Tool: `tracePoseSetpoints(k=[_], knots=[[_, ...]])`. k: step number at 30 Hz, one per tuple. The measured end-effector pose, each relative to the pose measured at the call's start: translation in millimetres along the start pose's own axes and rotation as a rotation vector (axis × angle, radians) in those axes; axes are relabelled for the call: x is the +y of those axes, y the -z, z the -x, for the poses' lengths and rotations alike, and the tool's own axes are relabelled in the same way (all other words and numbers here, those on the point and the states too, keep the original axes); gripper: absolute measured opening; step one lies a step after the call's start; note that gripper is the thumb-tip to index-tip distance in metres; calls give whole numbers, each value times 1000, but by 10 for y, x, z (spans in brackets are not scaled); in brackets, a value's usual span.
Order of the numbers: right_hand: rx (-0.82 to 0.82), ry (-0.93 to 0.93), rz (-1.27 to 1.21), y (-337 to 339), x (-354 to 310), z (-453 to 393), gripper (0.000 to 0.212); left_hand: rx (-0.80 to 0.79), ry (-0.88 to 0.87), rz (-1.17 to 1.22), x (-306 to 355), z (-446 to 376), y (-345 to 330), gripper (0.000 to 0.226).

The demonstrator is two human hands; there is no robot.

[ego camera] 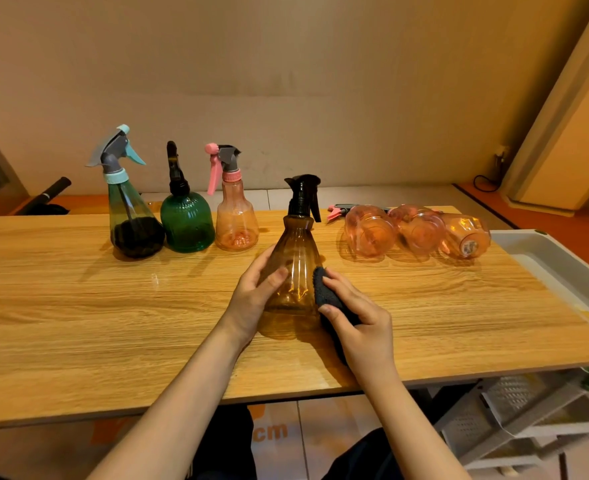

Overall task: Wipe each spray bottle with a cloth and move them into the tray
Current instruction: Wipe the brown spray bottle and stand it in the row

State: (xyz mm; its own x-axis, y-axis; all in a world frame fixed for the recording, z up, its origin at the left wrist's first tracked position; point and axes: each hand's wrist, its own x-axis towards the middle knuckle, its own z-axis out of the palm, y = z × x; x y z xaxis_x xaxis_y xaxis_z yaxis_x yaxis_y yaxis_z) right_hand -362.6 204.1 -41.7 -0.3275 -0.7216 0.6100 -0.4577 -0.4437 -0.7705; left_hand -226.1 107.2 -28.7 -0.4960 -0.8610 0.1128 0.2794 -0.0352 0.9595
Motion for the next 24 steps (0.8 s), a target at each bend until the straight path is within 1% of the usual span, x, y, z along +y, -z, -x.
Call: tracePoseSetpoints(k=[3, 6, 9, 14, 17, 19, 22, 24], knots=[[18, -4, 3, -12, 0, -17, 43, 4, -17, -5, 11, 12, 1, 69], [53, -2, 24, -39, 0, -59, 42, -17, -28, -11, 12, 14, 5, 75], [93, 21, 41, -92, -40, -180, 41, -61, -31, -41, -2, 24, 13, 73], [182, 140, 107, -187, -137, -548, 39, -94, -42, -49, -12, 32, 26, 70], [229, 166, 136, -214, -138, -673, 38, -88, -53, -64, -8, 34, 16, 71], [200, 156, 122, -232, -130, -646, 39, -75, -41, -37, -12, 19, 20, 72], [116, 129, 118, -219, -81, -446, 40, -49, -29, 10, -30, -8, 42, 80], [108, 110, 122, -176, -34, -256, 40, -23, -15, 46, -31, -21, 45, 79]])
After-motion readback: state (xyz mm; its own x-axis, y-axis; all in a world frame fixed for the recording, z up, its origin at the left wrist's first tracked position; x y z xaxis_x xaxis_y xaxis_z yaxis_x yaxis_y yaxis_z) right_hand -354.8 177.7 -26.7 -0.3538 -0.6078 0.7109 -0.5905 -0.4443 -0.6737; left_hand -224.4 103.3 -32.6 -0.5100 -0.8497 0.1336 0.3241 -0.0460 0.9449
